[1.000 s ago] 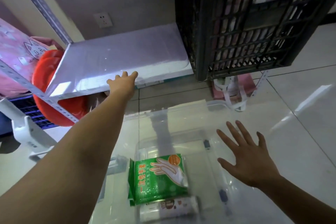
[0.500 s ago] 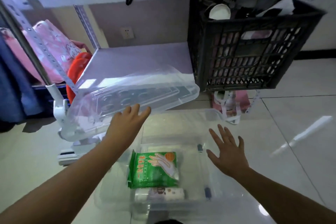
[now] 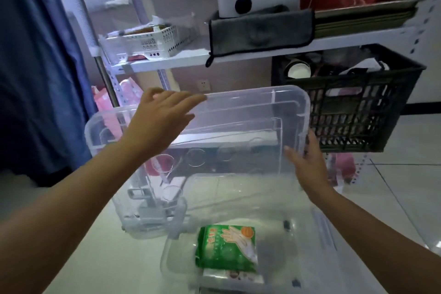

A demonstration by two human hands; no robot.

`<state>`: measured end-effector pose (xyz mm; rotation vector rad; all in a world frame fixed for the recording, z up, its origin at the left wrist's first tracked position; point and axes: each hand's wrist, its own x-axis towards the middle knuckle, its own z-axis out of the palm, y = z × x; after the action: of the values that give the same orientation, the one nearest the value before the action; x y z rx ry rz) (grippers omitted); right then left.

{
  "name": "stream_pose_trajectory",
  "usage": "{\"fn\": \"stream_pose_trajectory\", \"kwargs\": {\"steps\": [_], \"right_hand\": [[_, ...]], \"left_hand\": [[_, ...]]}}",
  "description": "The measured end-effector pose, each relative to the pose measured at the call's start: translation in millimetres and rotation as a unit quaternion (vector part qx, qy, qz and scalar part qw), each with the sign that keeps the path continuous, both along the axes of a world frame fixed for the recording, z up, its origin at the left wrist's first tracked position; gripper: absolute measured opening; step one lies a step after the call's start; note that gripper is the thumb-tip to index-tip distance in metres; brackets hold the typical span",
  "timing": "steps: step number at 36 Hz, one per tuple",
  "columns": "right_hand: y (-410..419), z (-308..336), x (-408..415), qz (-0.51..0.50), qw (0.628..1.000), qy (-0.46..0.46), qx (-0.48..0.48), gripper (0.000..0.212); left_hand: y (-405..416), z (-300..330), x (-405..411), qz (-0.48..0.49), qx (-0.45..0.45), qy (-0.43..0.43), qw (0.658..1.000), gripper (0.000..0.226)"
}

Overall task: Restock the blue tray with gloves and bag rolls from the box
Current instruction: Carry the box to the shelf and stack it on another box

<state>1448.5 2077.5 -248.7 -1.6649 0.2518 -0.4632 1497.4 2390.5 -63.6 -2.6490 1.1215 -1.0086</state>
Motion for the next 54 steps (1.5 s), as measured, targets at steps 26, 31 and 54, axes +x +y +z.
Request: {"fn": "stream_pose_trajectory", "kwargs": {"steps": [26,31,54], "right_hand": [[-19,-117,-78,0.077,0.838,0.432,-0.324,0.077],[-8,-134,-83,0.074,0.818,0.361,-0.441,0.059],[63,-140,-57,0.111,0.809,0.191,-0.545,0.08]], "left_hand": [[1,-324,-49,0.319,-0.03,0.501,0.804,0.071],[6,-343,-57,0.315,-0.076,0.455,0.83,0.07],[-8,-328,-42,0.304,-0.016,0.539,0.786,0.063]]}}
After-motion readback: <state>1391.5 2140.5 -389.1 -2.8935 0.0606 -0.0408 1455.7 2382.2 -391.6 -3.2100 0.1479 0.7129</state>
